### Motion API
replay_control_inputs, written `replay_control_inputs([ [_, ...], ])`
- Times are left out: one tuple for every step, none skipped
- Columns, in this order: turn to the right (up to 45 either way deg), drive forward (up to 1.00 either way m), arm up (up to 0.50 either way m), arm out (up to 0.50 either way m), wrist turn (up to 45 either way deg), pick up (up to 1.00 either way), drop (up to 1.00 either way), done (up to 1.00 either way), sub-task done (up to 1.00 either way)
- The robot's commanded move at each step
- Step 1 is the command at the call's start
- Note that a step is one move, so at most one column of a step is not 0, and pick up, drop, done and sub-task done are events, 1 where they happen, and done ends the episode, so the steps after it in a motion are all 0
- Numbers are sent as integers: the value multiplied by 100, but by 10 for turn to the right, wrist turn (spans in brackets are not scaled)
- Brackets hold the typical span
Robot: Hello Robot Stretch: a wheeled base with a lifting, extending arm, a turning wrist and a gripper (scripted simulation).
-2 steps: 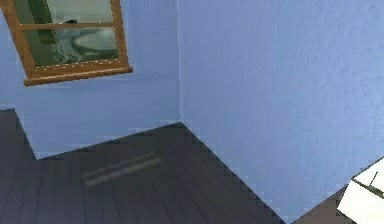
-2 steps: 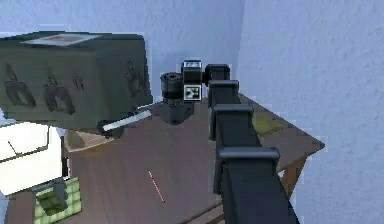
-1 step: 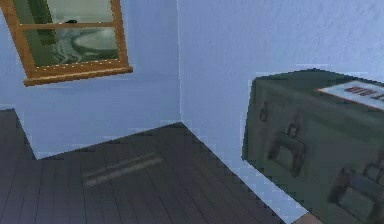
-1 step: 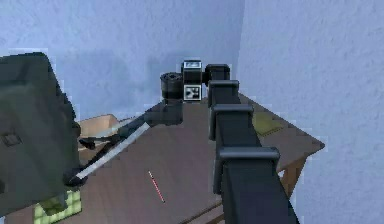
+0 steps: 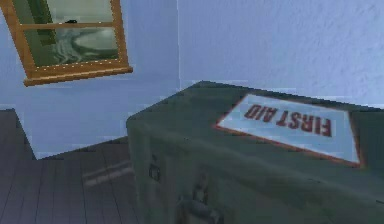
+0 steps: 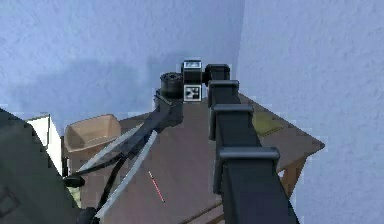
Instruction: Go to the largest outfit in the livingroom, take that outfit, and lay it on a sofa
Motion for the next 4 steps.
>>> replay_control_inputs([
  [0,0,0,-24,0,0,0,0,0],
  [-450,0,0,0,0,0,0,0,0],
  [-450,0,0,0,0,0,0,0,0],
  [-180,0,0,0,0,0,0,0,0],
])
